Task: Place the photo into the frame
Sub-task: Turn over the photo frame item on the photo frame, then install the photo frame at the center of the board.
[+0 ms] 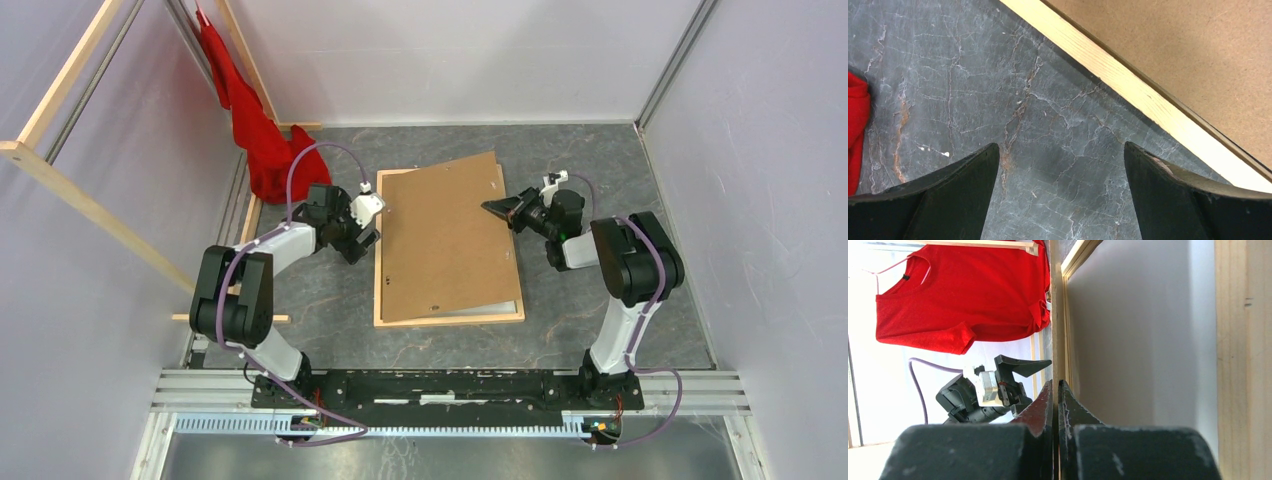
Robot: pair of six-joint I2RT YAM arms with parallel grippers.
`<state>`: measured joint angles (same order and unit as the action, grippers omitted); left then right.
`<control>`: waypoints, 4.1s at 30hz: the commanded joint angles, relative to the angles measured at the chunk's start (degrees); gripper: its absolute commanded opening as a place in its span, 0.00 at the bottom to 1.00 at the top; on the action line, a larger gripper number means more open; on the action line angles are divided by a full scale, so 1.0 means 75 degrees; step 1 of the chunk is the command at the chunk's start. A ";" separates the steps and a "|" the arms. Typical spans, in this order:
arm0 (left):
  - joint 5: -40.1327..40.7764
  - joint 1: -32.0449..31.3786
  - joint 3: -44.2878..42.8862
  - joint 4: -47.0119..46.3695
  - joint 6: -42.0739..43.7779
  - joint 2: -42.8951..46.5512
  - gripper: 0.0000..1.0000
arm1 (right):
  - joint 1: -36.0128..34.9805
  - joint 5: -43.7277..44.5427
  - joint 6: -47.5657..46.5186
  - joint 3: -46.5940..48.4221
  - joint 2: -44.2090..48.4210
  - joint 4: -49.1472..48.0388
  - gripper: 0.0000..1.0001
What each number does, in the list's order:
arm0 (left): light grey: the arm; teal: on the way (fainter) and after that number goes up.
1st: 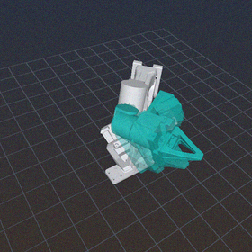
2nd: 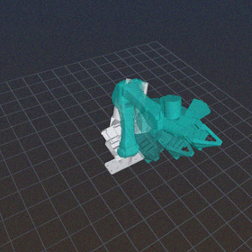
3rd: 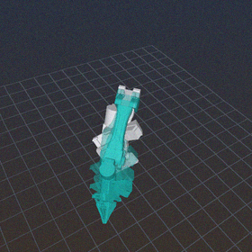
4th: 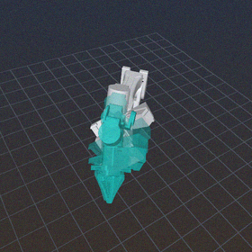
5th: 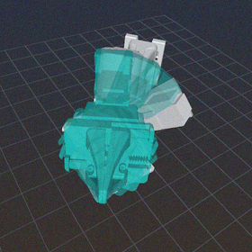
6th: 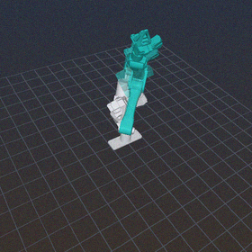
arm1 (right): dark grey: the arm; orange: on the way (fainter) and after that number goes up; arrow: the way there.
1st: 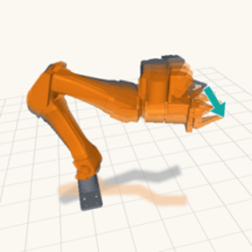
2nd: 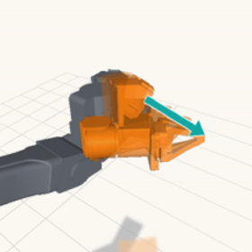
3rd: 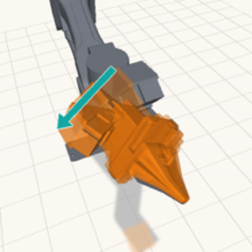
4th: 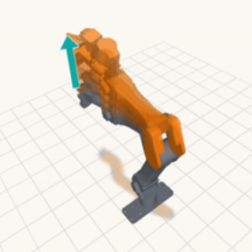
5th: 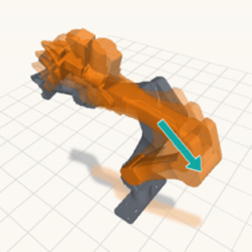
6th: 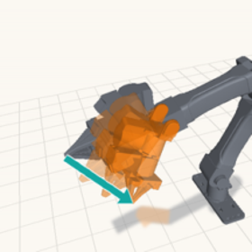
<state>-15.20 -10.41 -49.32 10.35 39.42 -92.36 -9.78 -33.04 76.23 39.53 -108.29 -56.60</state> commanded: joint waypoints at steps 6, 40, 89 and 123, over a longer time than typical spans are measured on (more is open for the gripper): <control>-0.0161 -0.0164 -0.0022 -0.0372 -0.0265 -0.0164 0.99 | -0.0054 -0.0111 -0.0065 0.0330 -0.0040 -0.0670 0.00; -0.0341 -0.0275 0.0025 -0.0219 -0.0085 -0.0312 0.97 | -0.0052 0.0151 -0.0379 0.0413 -0.0379 -0.1181 0.00; -0.0267 -0.0198 -0.0473 0.0636 0.0272 0.0423 0.96 | -0.1927 0.5720 -0.6806 0.3714 0.1660 0.8849 0.98; -0.2255 -0.0018 -0.1615 0.2418 -0.0597 -0.0787 0.49 | -0.5353 0.3233 -0.4428 0.1048 0.0725 0.3164 0.59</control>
<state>-30.44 -10.94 -59.40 28.93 36.64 -97.21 -48.66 -8.19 42.22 43.53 -100.44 -28.18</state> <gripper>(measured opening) 0.518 0.599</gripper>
